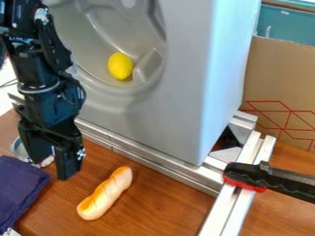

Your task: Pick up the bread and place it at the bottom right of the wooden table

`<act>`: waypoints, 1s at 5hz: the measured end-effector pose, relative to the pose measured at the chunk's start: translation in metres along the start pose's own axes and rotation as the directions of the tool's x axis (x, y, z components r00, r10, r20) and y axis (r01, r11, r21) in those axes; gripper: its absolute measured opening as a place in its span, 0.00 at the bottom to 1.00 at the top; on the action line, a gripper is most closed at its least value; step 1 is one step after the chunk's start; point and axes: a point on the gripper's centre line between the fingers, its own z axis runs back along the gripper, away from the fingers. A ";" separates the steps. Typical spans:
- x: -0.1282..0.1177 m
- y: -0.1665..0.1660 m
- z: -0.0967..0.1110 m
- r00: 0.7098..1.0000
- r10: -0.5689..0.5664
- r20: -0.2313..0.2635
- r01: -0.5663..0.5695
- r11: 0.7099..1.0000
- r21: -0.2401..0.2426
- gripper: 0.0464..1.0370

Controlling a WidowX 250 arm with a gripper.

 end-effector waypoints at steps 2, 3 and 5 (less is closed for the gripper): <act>0.018 -0.016 -0.020 0.991 -0.132 -0.014 0.131 0.991 -0.017 0.96; 0.030 -0.021 -0.036 0.984 -0.180 -0.007 0.180 0.984 -0.013 0.96; 0.040 -0.015 -0.058 0.978 -0.184 -0.097 0.189 0.981 0.046 0.96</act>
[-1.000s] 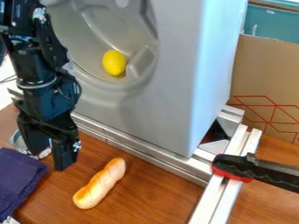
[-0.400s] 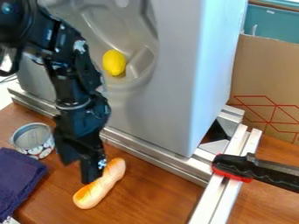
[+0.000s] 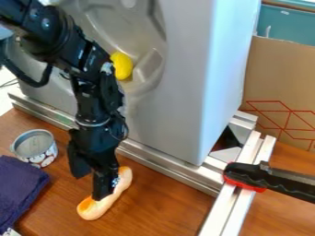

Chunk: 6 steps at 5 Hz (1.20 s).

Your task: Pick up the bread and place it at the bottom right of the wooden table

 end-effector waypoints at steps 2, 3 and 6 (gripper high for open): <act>0.009 0.009 -0.026 0.999 0.002 -0.047 -0.002 1.000 0.005 0.96; 0.013 0.009 -0.043 0.999 0.022 -0.045 -0.022 1.000 0.001 0.96; -0.005 0.000 -0.015 0.998 0.060 0.023 -0.061 0.996 0.061 0.66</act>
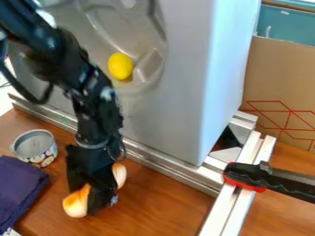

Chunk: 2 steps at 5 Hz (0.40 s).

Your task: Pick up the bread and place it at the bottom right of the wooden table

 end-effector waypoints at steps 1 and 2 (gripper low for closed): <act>0.000 -0.018 0.042 0.998 -0.010 0.067 0.009 1.000 0.013 0.66; 0.015 -0.048 0.063 0.993 -0.091 0.076 0.091 0.996 0.008 0.66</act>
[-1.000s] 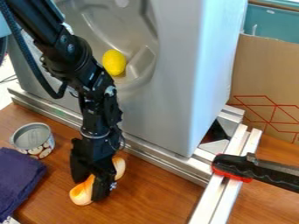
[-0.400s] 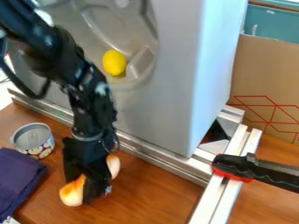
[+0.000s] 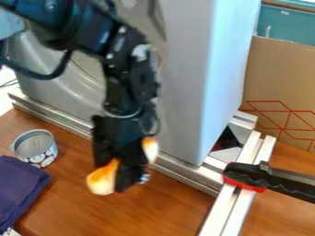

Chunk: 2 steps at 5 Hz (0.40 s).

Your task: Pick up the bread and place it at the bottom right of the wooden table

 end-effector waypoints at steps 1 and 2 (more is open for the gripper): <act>0.008 -0.023 -0.011 0.996 -0.006 -0.084 0.000 0.997 -0.079 0.66; 0.017 -0.049 -0.026 0.983 -0.038 -0.179 0.011 0.988 -0.153 0.66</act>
